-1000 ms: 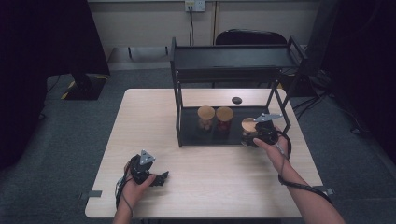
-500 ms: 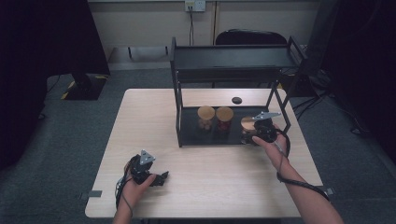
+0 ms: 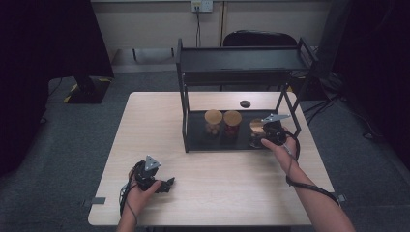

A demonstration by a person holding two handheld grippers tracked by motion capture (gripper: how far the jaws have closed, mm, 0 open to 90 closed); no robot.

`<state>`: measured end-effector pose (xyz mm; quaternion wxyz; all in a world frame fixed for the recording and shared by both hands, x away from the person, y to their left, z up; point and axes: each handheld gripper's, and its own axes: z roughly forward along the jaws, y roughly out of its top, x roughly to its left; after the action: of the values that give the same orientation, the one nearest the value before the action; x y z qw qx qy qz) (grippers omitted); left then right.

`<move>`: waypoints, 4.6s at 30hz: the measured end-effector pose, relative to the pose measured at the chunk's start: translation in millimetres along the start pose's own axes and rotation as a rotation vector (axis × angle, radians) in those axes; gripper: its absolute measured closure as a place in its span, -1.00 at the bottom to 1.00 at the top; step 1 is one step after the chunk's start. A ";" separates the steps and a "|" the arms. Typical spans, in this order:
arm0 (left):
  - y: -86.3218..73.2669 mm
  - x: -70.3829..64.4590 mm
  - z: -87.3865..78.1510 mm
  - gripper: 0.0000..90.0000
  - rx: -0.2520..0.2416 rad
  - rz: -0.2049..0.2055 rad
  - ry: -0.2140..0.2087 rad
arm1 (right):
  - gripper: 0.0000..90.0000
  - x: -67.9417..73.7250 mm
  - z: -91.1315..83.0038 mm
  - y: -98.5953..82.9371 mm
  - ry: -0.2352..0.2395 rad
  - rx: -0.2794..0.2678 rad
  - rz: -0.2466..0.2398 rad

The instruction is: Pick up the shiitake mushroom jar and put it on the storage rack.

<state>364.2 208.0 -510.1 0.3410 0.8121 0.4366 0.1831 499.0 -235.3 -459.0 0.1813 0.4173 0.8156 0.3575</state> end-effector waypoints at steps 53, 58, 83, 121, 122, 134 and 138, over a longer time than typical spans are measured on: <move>-0.1 0.1 -0.1 -0.99 0.000 0.001 -0.002 | -0.43 -6.1 30.1 15.9 -0.023 0.019 0.007; -0.1 0.1 -0.1 -1.00 0.000 0.001 -0.002 | -0.43 -5.5 33.5 16.0 -0.022 0.024 0.009; -0.1 0.1 -0.1 -1.00 0.000 0.001 -0.001 | -0.43 -9.5 43.5 16.7 -0.052 0.010 0.027; -0.2 0.3 -0.2 -0.99 0.000 0.003 -0.003 | -0.83 -7.6 42.3 19.7 -0.107 0.021 0.077; -0.2 0.4 -0.2 -0.99 0.001 0.003 -0.004 | -0.83 -7.3 40.8 19.7 -0.106 0.011 0.074; -0.2 0.7 -0.4 -1.00 0.001 0.006 -0.006 | -0.97 -0.8 27.0 17.1 -0.088 -0.014 0.086; -0.2 0.7 -0.4 -1.00 0.001 0.006 -0.006 | -0.98 1.1 23.6 15.8 -0.098 -0.021 0.093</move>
<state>364.2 208.8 -510.0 0.3412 0.8142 0.4334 0.1814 521.1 -217.9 -463.5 0.2084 0.4698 0.7817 0.3532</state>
